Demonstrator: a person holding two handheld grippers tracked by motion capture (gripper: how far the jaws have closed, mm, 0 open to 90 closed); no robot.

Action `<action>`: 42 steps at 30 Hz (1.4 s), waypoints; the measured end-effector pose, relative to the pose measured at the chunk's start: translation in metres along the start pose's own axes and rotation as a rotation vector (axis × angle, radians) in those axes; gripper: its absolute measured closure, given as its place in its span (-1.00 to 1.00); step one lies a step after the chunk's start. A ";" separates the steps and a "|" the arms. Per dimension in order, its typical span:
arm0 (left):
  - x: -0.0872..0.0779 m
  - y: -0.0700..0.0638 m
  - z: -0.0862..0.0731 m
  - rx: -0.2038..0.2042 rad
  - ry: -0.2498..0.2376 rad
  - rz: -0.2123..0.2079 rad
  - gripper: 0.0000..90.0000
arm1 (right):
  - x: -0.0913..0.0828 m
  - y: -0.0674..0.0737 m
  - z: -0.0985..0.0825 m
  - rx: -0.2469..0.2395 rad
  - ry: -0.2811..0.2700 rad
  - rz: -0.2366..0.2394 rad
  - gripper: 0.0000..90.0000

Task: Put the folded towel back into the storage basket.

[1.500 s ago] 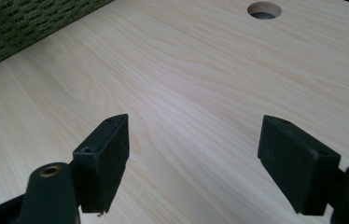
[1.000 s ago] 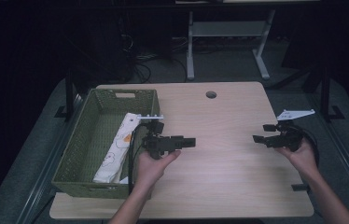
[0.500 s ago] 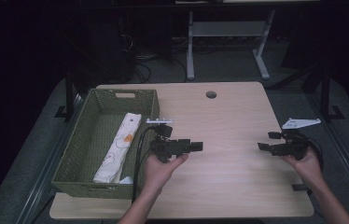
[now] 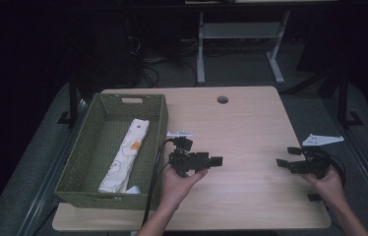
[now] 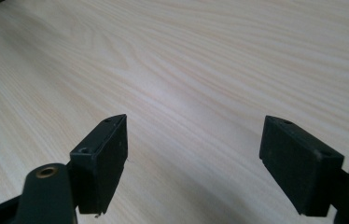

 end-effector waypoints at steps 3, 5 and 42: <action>0.008 -0.002 -0.004 -0.020 0.010 -0.036 -0.39 | 0.000 0.001 -0.007 0.006 0.009 0.003 -0.48; 0.015 -0.001 -0.008 -0.011 0.023 -0.032 -0.40 | -0.001 0.002 -0.011 0.014 0.011 0.005 -0.49; 0.041 0.017 -0.056 0.046 0.020 -0.038 -0.41 | -0.031 0.032 -0.058 0.011 -0.083 -0.069 -0.56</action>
Point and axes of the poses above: each handheld gripper's, and its own axes: x roughly forward along the jaws, z roughly out of its top, y roughly to its left, the point moved 4 cm from there along x, roughly forward along the jaws, and after that the axes turned 1 degree about x, right-handed, at the moved point
